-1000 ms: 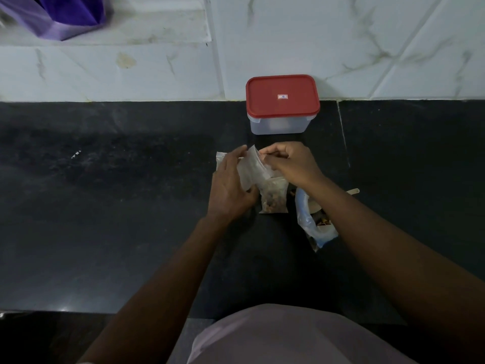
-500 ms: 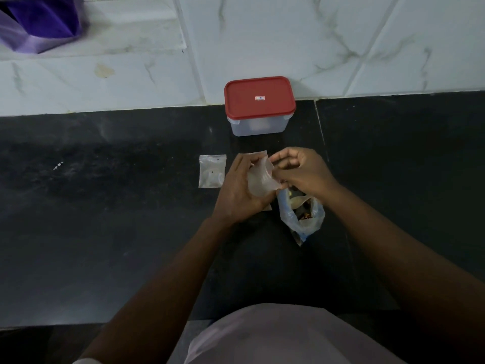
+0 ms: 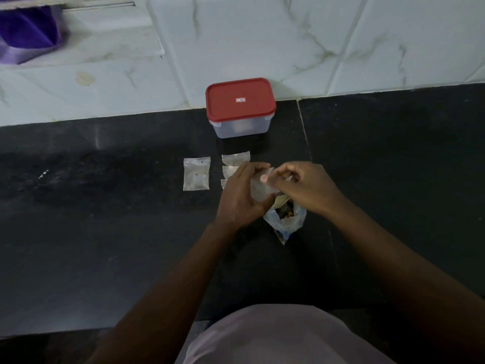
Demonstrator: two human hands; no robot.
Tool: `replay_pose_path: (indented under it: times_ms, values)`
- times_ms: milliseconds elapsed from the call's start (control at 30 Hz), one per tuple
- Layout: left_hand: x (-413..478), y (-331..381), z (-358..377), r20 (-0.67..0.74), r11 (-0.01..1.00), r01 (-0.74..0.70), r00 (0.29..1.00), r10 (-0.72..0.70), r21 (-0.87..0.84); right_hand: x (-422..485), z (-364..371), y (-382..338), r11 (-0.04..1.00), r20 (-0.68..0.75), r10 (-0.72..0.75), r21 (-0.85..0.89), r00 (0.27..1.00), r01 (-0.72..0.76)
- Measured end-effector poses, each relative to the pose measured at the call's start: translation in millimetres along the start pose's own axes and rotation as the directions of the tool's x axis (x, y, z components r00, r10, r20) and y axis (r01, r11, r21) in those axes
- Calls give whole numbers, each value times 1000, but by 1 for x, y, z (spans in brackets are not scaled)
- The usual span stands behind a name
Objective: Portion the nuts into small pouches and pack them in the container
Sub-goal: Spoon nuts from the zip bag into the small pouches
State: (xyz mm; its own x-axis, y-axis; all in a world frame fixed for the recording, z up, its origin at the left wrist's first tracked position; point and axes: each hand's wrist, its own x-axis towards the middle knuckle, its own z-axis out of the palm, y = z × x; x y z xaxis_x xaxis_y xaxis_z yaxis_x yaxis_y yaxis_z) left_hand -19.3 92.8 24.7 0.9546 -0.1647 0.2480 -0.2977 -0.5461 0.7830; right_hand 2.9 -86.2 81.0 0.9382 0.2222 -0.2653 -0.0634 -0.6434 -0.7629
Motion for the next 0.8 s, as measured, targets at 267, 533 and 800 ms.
replay_pose_path:
  times_ms: [267,533,800]
  values:
    - [1,4,21,21,1000,-11,1000,11,21,-7,-6,2,997,106,25,74,994,-33]
    - [2,0,31,37,996,-1,999,-2,90,-11,-12,13,993,79,-14,115,997,5]
    - [0,-4,29,69,992,64,995,-71,106,-11,-21,23,995,69,-42,95,997,36]
